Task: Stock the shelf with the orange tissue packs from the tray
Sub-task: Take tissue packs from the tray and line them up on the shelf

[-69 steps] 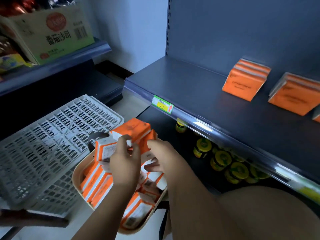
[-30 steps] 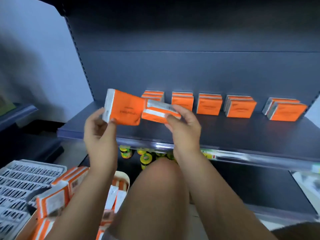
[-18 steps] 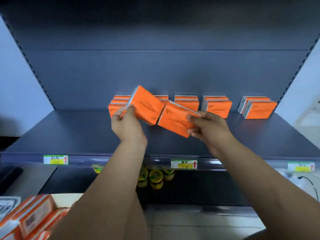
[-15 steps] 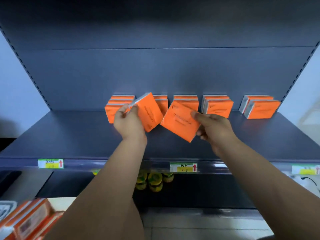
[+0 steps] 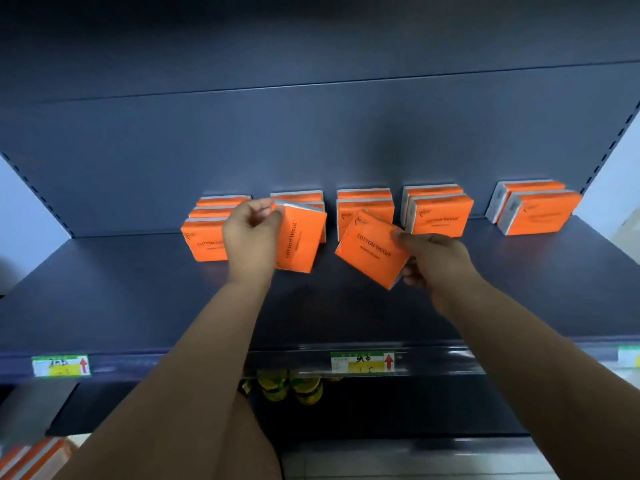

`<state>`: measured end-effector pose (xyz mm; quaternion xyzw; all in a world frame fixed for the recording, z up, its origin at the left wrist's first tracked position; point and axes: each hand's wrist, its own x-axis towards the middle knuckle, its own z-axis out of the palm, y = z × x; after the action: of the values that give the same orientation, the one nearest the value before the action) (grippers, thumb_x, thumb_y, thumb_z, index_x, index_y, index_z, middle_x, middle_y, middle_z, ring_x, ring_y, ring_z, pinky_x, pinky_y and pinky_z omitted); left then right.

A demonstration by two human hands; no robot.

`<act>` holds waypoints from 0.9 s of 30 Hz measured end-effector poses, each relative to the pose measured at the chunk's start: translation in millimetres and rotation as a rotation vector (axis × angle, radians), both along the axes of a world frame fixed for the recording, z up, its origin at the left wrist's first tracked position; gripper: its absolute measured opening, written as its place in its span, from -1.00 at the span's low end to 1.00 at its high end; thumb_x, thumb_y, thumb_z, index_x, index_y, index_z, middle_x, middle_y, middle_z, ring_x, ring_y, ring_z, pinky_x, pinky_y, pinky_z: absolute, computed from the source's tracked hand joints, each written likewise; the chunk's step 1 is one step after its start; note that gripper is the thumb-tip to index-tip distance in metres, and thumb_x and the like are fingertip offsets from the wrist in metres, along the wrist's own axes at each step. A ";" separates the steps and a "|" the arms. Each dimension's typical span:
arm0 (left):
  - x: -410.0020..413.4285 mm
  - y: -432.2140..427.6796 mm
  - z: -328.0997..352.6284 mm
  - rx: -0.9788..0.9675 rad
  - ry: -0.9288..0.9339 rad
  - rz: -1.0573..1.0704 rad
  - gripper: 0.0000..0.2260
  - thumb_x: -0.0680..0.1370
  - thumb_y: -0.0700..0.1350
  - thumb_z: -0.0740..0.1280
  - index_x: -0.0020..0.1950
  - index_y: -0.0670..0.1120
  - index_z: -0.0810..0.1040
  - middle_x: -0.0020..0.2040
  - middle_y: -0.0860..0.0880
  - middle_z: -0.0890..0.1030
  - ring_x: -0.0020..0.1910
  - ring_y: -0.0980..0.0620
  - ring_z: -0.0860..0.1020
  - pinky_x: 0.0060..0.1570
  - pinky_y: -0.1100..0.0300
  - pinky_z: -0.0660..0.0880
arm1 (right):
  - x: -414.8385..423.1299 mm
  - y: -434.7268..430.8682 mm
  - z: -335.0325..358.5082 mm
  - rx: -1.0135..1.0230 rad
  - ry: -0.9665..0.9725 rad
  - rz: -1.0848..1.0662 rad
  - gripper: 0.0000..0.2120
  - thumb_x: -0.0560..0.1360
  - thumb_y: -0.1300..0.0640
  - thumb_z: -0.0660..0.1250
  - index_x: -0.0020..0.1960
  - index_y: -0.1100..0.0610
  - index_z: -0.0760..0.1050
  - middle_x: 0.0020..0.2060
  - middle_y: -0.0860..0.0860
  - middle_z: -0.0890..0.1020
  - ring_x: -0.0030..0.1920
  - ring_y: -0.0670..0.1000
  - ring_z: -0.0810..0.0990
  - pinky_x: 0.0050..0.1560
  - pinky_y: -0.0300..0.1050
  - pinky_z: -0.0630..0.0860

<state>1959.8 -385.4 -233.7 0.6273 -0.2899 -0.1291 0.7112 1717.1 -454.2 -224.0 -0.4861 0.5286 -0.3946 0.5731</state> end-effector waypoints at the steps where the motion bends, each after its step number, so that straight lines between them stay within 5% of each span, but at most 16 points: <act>1: 1.3 -1.0 -2.8 0.021 -0.049 -0.018 -0.88 0.59 -0.22 0.45 0.10 -0.05 0.66 -0.06 0.06 0.66 -0.07 0.19 0.62 0.03 0.36 0.51 | 2.3 -1.0 0.2 0.003 -0.002 -0.005 -0.77 0.53 0.01 0.52 -0.02 0.15 0.58 -0.24 0.12 0.61 -0.26 0.06 0.59 -0.16 0.00 0.61; 5: 8.7 -6.2 -15.0 0.114 -0.303 -0.095 -0.86 0.58 -0.17 0.45 0.08 0.04 0.66 0.05 0.04 0.69 0.08 0.05 0.65 0.18 0.10 0.59 | 11.1 0.3 3.9 -0.036 -0.004 -0.002 -0.80 0.56 0.05 0.50 -0.07 0.14 0.54 -0.25 0.11 0.58 -0.29 0.05 0.56 -0.24 -0.03 0.56; 9: 16.1 -7.6 -21.4 0.211 -0.691 -0.176 -0.81 0.57 -0.22 0.43 0.13 -0.02 0.71 0.09 0.08 0.68 0.15 0.06 0.62 0.33 0.20 0.44 | 17.5 2.0 10.4 -0.179 0.089 0.041 -0.84 0.55 0.02 0.49 -0.03 0.10 0.60 -0.18 0.07 0.65 -0.19 0.07 0.62 -0.18 0.00 0.60; 14: 21.3 -9.3 -29.8 0.252 -1.057 -0.128 -0.79 0.55 -0.24 0.43 0.13 -0.03 0.73 0.10 0.05 0.73 0.15 -0.08 0.64 0.23 0.01 0.47 | 22.1 -0.5 7.4 -0.287 0.255 0.102 -0.86 0.52 -0.01 0.50 0.00 0.03 0.63 -0.09 0.01 0.68 -0.01 0.09 0.66 0.06 0.13 0.66; 18: 17.7 -8.4 -29.8 0.332 -1.046 -0.151 -0.78 0.55 -0.19 0.46 0.18 -0.02 0.72 0.15 0.03 0.71 0.21 -0.11 0.57 0.23 0.05 0.43 | 21.1 -4.8 5.6 -0.342 0.426 0.131 -0.84 0.52 -0.02 0.50 0.02 0.03 0.63 -0.07 -0.04 0.66 -0.01 0.02 0.62 0.08 0.11 0.63; 23: 16.3 -10.5 -23.9 0.439 -0.792 -0.213 -0.52 0.42 -0.36 0.40 0.32 -0.07 0.62 0.29 -0.04 0.62 0.35 -0.08 0.52 0.41 0.01 0.44 | 15.6 -8.3 3.4 -0.382 0.571 0.172 -0.83 0.55 -0.04 0.46 0.03 0.04 0.61 -0.11 -0.02 0.65 -0.08 -0.02 0.60 -0.04 0.01 0.60; 27: 14.6 -6.9 -24.1 0.512 -0.818 -0.112 -0.50 0.33 -0.36 0.32 0.17 0.05 0.64 0.18 0.11 0.63 0.33 0.00 0.46 0.59 -0.05 0.06 | 11.7 -9.6 -1.1 -0.419 0.625 0.187 -0.84 0.57 -0.03 0.43 0.06 0.04 0.60 -0.14 -0.04 0.63 -0.13 -0.06 0.58 -0.24 -0.14 0.48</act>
<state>1974.4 -392.3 -257.8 0.7648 -0.5379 0.0230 0.3538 1728.8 -463.9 -225.1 -0.7356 0.5391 -0.2730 0.3062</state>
